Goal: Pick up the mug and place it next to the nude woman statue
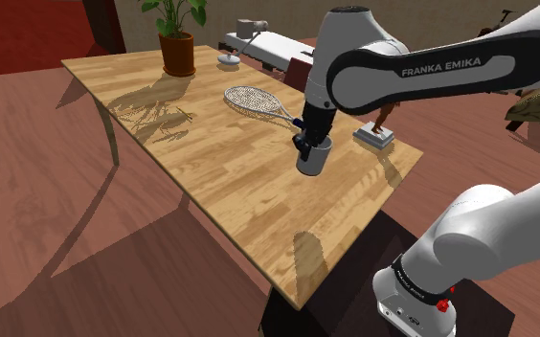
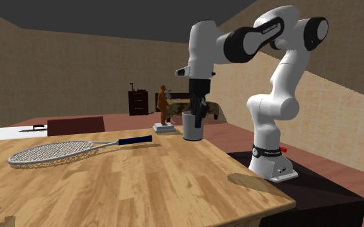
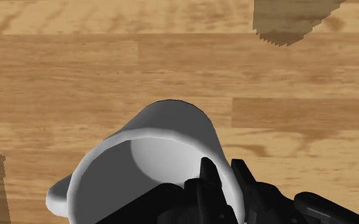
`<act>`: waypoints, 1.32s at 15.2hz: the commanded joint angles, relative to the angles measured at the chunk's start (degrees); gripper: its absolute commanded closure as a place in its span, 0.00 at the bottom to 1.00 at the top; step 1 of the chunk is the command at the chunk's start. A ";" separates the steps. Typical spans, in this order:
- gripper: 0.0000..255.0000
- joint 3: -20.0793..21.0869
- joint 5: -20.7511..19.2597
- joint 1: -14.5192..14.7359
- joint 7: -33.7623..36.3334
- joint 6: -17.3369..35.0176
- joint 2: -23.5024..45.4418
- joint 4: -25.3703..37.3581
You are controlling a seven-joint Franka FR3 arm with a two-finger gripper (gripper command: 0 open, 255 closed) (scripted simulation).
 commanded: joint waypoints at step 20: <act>1.00 -1.20 -0.46 -0.29 -0.76 -16.79 -2.00 14.80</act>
